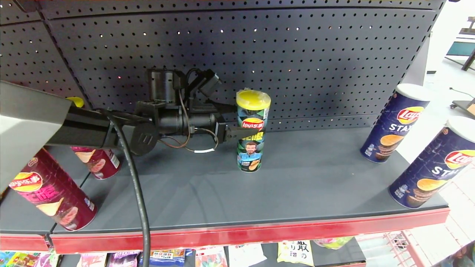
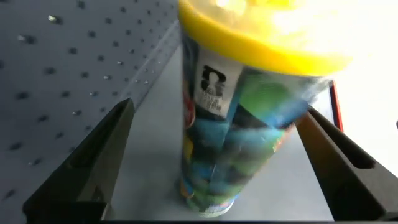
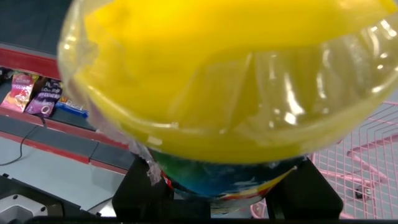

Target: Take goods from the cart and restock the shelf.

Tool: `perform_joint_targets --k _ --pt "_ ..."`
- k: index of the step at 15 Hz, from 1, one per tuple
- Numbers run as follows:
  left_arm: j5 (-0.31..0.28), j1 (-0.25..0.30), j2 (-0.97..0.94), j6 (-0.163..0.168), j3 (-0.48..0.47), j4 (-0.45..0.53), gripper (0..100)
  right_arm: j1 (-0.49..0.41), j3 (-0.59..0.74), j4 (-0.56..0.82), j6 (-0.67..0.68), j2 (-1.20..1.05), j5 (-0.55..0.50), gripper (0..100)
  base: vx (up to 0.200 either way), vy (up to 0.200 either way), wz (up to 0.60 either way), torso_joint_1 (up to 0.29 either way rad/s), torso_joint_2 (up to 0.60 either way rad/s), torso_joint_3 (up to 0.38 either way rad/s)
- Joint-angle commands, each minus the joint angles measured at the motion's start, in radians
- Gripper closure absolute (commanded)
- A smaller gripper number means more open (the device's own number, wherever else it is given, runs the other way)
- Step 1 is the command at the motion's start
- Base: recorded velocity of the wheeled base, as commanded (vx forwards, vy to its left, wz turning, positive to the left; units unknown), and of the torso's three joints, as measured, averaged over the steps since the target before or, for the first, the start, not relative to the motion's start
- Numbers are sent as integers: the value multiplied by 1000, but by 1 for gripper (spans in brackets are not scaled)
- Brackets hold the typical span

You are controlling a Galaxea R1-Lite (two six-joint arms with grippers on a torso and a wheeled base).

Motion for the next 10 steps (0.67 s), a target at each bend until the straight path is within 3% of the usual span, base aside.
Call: perform_joint_targets --k 1,8,9,10 --pt "0 -13 35 -2 -18 1 0 0 -7 1 0 2 1 100 0 0 0 0 0 0" --pt "0 -30 107 -26 -115 5 0 -3 -7 2 0 0 1 100 0 0 0 0 0 0" --pt "0 -30 112 -28 -115 2 100 -3 -7 2 0 0 -1 100 0 0 0 0 0 0" --pt "0 -29 112 -32 -115 5 100 -3 -7 2 0 0 -1 100 0 0 0 0 0 0"
